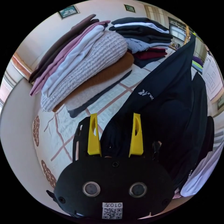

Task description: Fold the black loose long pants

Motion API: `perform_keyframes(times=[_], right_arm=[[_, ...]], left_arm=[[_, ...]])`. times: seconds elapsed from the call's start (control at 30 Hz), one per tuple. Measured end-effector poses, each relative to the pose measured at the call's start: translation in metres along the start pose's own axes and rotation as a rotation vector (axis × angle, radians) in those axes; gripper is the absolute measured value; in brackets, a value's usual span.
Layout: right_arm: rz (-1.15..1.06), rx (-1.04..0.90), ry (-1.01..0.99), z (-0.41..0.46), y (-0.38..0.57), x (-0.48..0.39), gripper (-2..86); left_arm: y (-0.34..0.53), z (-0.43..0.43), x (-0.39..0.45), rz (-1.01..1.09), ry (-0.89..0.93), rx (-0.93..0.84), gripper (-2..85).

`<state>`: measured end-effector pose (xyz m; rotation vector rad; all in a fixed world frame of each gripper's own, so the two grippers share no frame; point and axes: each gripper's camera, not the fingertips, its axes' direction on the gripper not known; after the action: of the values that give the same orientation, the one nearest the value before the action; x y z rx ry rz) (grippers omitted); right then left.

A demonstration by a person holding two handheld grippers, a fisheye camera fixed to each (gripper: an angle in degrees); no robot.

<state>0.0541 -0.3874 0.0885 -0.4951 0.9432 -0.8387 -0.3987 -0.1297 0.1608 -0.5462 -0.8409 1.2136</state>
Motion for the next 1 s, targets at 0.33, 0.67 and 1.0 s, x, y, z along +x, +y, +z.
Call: perform_keyframes(times=[0.33, 0.67, 1.0], right_arm=[[-0.007, 0.035, 0.006, -0.040, 0.003, -0.007, 3.2], [0.170, -0.190, 0.088, 0.002, -0.009, 0.049, 3.4], [0.177, -0.125, -0.104, -0.015, 0.125, 0.154, 3.5]], left_arm=[[-0.025, 0.042, -0.020, 0.056, 0.208, -0.143, 13.1], [0.014, -0.076, -0.052, -0.219, 0.292, 0.139, 0.1], [0.119, -0.246, 0.115, -0.059, -0.069, 0.356, 0.4]])
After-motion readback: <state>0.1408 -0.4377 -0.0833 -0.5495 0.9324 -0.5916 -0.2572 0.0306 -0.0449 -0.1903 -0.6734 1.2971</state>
